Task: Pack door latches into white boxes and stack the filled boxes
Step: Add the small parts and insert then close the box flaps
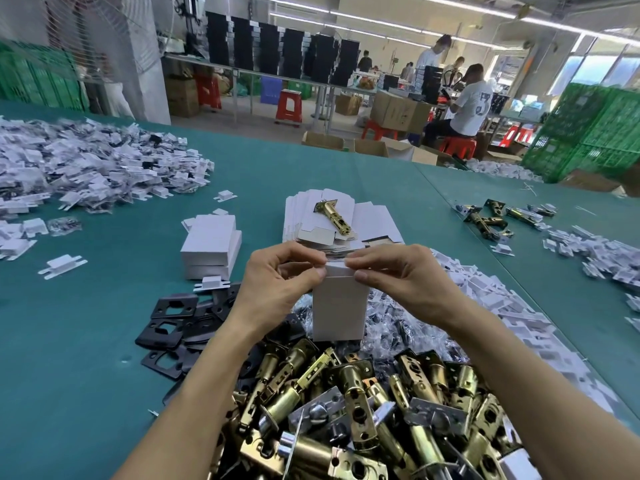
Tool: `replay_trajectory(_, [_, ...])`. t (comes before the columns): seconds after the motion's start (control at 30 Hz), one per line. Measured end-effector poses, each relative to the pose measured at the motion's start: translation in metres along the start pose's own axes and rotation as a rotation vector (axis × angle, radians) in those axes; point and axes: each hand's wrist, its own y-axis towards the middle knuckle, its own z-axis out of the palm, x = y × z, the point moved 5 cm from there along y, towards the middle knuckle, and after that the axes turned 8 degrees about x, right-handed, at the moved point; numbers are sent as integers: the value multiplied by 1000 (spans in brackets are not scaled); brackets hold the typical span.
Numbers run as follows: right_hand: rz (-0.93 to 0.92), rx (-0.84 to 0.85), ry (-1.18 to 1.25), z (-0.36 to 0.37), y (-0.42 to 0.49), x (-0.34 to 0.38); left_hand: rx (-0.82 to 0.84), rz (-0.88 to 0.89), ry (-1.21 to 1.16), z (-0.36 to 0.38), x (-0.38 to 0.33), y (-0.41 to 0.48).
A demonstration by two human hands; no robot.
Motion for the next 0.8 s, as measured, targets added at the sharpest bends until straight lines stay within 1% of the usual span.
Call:
replay_trajectory(0.1, [1, 16, -46, 0, -3, 1, -3, 5, 45, -2, 0, 0])
replay_trajectory(0.27, [-38, 15, -202, 4, -5, 4, 26, -19, 159, -1, 3, -1])
replay_trajectory(0.57, [8, 13, -200, 17, -6, -6, 22, -19, 221, -1, 6, 1])
replay_trajectory(0.67, [29, -20, -87, 14, -3, -7, -2, -56, 223, 0, 6, 1])
replay_trajectory(0.73, [64, -92, 93, 8, -2, -6, -12, -66, 243, -1, 3, 2])
replay_trajectory(0.8, [79, -230, 332, 0, -3, -3, -21, -108, 227, -4, 1, 4])
